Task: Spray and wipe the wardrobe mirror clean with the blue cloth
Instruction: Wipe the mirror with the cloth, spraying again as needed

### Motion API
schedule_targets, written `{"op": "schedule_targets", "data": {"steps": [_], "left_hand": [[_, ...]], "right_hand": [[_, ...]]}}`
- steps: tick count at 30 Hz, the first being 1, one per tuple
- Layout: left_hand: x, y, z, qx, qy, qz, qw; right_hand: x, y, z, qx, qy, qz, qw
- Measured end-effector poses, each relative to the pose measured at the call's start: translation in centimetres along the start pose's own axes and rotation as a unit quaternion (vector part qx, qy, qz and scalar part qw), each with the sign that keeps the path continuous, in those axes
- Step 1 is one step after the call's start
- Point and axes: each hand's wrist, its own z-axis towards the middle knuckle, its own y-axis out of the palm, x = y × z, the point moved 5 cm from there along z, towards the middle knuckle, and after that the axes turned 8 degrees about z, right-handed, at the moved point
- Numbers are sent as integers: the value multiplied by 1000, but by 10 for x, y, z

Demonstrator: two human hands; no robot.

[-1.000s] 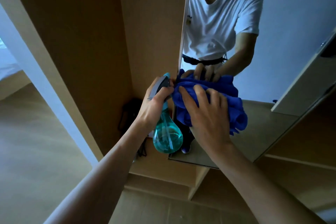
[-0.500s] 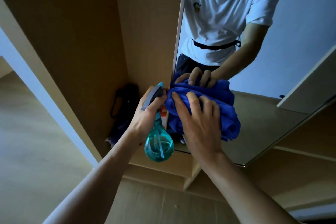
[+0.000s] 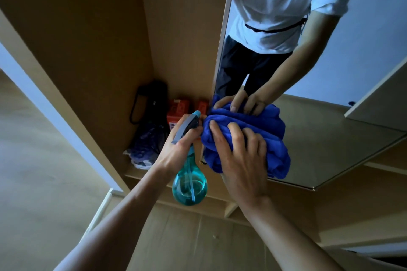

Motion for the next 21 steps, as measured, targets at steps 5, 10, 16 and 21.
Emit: {"op": "schedule_targets", "data": {"steps": [5,10,16,21], "left_hand": [[-29,1,4,2,0,7,1000],[-60,3,7,-2,-9,13,1000],[-91,5,16,-11,-13,5,1000],[-108,7,25,-24,-13,21,999]], "right_hand": [[-4,26,-18,-7,2,-1,1000],[-10,56,-41,-12,3,-2,1000],[-16,90,-59,-2,-5,-13,1000],[-20,114,-70,-18,0,-21,1000]]}}
